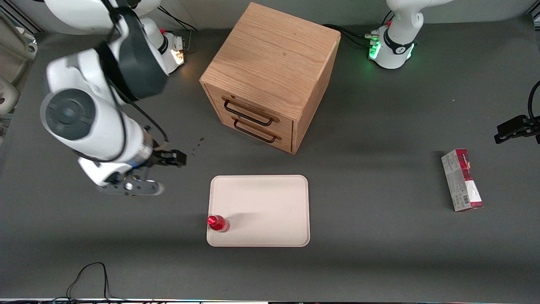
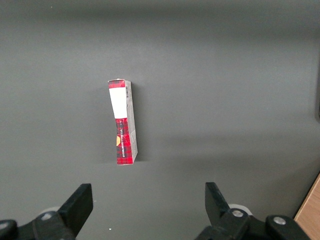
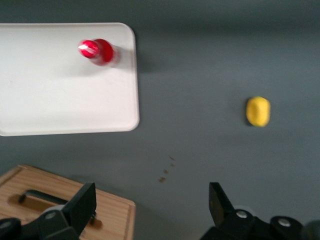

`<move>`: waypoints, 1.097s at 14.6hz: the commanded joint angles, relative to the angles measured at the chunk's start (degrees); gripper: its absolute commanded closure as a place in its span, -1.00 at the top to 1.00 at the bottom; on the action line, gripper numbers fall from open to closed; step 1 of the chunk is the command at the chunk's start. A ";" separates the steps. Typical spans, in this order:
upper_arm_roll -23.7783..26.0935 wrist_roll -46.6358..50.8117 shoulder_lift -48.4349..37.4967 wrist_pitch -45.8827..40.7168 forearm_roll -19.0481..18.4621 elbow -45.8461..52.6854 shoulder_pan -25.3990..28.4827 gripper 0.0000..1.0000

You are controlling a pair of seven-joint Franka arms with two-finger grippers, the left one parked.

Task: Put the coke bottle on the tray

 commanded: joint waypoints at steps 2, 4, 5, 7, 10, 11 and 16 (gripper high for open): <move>-6.04 -9.68 -11.31 1.28 0.87 -14.03 -1.67 1.00; -8.77 -12.78 -14.48 2.42 2.63 -17.37 -3.16 1.00; -8.78 -13.83 -16.41 3.91 2.73 -20.09 -4.82 1.00; -8.78 -17.08 -21.77 9.43 2.64 -28.16 -7.55 1.00; -7.91 -18.76 -26.18 15.95 2.73 -35.40 -11.42 1.00; -6.95 -19.90 -26.88 16.75 2.73 -36.11 -13.17 1.00; -3.16 -20.26 -28.65 15.18 1.77 -35.85 -16.79 1.00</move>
